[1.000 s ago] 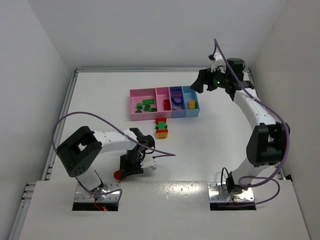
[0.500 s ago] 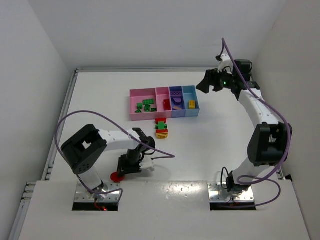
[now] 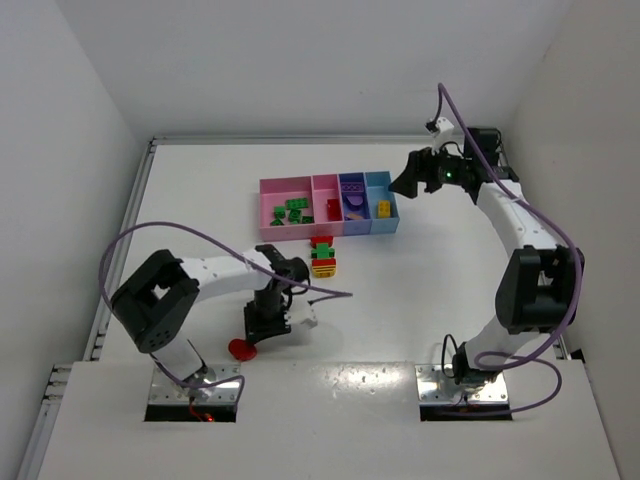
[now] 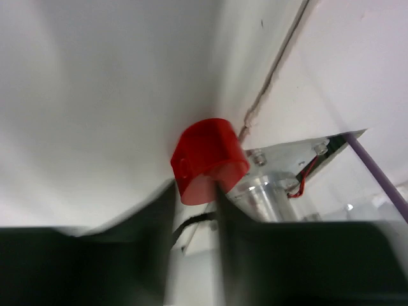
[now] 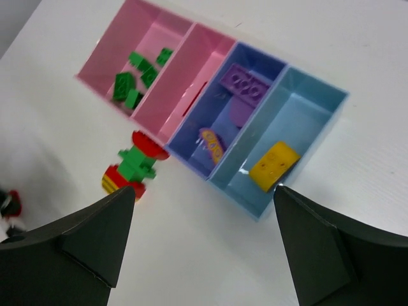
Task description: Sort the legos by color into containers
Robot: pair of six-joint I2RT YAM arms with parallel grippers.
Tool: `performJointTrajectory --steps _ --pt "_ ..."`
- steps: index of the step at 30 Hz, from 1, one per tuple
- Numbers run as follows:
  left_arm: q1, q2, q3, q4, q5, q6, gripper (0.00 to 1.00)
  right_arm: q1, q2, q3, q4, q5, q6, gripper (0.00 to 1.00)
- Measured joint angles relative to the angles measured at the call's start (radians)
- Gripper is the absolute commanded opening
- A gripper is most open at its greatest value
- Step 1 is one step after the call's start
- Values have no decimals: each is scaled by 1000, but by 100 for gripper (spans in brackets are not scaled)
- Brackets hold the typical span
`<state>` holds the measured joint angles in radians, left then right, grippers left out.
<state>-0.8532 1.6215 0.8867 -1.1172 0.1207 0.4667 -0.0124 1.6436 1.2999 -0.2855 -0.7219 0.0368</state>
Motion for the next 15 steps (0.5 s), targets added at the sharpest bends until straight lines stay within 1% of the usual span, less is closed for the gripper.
performJointTrajectory --steps 1,2,3,4,6,8,11,13,15 --pt "21 -6 15 2 22 8 57 2 -1 0 -21 -27 -28 90" --pt "47 -18 38 5 39 9 65 5 -1 0 -43 -50 -55 90" --pt "80 -35 67 7 50 14 70 12 -1 0 -76 -77 -85 90" --pt "111 -55 101 7 60 21 73 22 -1 0 -98 -97 -106 90" --pt "193 -117 183 13 72 26 74 50 -7 -18 -114 -132 -144 90" --pt "286 -184 285 13 93 33 74 89 -31 -69 -116 -151 -168 90" --pt "453 -288 415 41 140 38 74 176 -71 -166 -106 -153 -195 89" --pt "570 -379 459 93 166 23 75 277 -93 -232 -93 -151 -207 87" --pt "657 -484 453 147 181 -21 77 399 -100 -284 -61 -132 -209 87"
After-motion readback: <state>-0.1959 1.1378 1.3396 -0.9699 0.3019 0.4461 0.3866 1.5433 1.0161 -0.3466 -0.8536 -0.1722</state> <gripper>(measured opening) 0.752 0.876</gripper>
